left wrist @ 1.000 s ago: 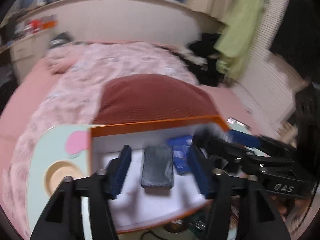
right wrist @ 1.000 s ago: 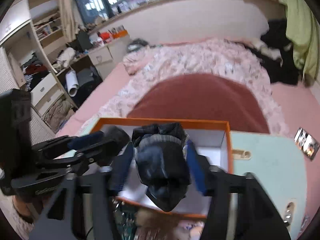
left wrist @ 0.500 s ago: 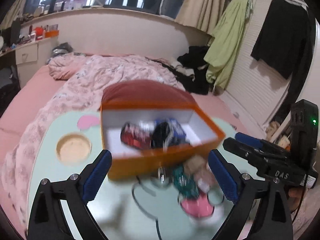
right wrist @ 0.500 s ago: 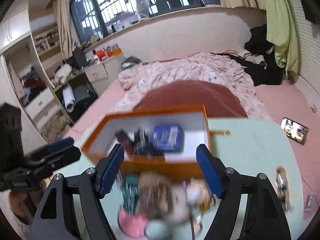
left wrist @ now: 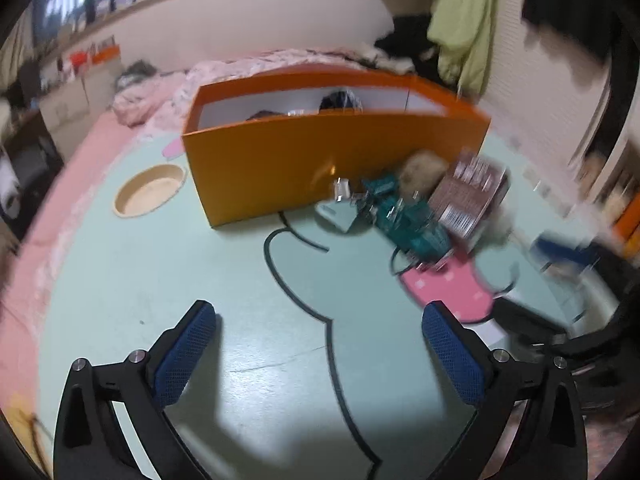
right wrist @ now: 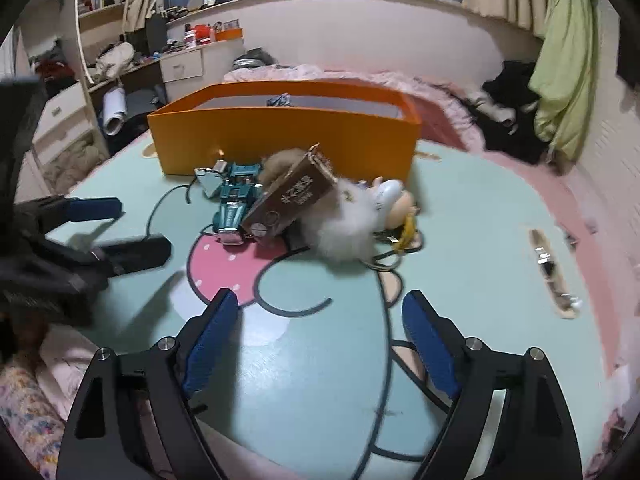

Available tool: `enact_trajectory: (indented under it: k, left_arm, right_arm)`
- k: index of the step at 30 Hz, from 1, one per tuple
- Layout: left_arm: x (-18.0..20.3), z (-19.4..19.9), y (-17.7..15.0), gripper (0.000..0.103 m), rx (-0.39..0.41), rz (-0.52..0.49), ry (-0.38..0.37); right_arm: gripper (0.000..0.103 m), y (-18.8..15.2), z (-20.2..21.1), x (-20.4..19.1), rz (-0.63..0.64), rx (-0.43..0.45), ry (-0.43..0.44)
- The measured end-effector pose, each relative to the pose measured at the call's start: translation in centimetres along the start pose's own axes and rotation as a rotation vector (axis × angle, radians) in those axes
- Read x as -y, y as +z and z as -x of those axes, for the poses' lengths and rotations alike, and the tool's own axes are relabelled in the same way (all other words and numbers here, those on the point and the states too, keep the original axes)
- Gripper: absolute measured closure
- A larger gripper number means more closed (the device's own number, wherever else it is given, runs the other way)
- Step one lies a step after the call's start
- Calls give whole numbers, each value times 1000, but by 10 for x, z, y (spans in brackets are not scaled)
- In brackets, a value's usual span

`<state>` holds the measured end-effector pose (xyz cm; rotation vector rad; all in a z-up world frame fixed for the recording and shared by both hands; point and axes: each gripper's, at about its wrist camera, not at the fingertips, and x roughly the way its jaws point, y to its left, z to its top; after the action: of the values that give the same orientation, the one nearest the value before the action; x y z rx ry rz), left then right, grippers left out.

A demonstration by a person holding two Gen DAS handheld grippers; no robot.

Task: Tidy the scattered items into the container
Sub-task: 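Grasp the brown printed card box with the right gripper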

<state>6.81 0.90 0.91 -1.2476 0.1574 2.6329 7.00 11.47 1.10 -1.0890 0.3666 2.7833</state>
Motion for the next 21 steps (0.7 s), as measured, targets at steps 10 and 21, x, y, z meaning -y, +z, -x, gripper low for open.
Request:
enact_trajectory:
  k: [10, 21]
  left_arm:
    - [0, 3, -4, 0, 9, 1, -13]
    - [0, 5, -2, 0, 9, 1, -15]
  right_arm:
    - [19, 7, 12, 0, -16, 73, 33]
    - [37, 59, -19, -5, -44, 91, -76]
